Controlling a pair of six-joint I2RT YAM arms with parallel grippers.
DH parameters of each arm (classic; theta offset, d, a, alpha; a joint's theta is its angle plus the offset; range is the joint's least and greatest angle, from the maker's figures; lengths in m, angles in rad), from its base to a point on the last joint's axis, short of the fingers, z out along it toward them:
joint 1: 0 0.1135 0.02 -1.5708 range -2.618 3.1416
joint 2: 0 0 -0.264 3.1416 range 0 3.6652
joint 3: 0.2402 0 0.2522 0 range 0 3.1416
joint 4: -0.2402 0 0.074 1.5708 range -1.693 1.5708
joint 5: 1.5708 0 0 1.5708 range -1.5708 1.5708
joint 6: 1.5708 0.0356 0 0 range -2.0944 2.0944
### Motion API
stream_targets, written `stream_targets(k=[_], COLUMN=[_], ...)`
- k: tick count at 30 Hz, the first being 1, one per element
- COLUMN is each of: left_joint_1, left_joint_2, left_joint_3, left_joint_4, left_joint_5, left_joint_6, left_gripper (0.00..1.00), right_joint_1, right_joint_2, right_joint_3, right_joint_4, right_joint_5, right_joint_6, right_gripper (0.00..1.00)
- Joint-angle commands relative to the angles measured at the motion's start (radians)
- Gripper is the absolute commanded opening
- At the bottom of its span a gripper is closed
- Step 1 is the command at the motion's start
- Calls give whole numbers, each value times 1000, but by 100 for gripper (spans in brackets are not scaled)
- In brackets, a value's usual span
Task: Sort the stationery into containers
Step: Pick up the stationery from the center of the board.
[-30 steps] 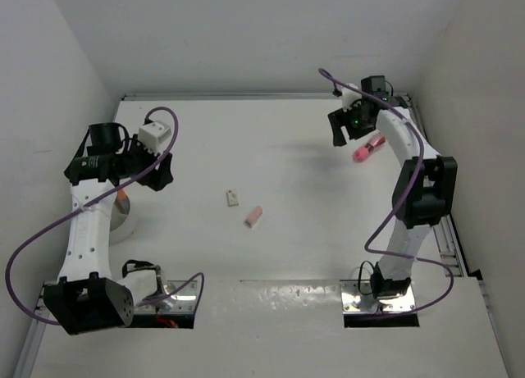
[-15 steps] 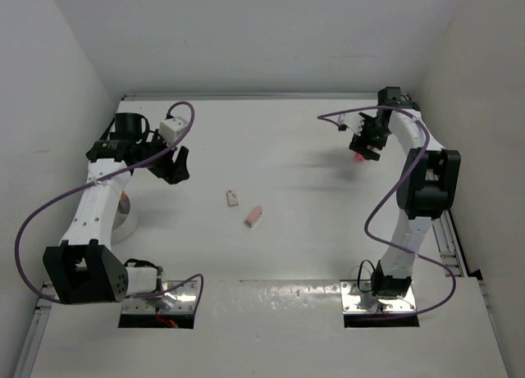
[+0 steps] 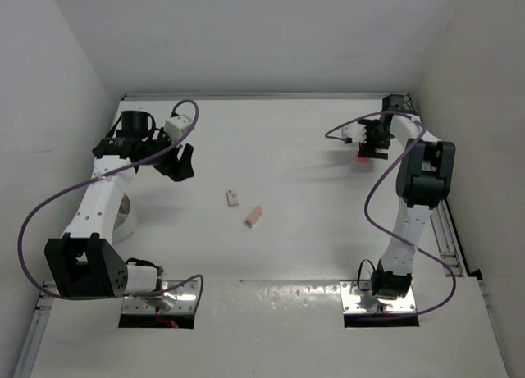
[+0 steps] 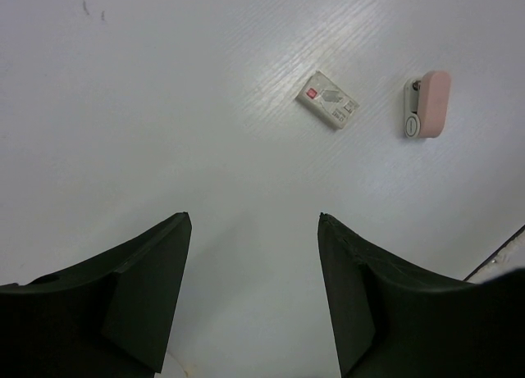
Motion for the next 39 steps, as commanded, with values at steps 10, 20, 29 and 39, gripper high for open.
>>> stream_targets(k=[10,20,29,39], left_joint_1=[-9,18,90,100], left_joint_2=[51,52,-64,-290], left_joint_3=[9,-1,-92,-316], left_joint_4=[54,73,157,405], left_joint_5=[-4,144,341,448], left_joint_6=[-31,-74,-156,-302], left_gripper=[69,68,66,67], right_joint_1=[36,205,366,401], right_joint_2=[173,146,32,-161], right_joint_3=[209,181,180,85], right_joint_4=[-199,-465,-493,-200], right_joint_5=[22,-52,-403,-748], right_joint_6=[-209,-112,237,854], right_gripper=[58,32,0,0])
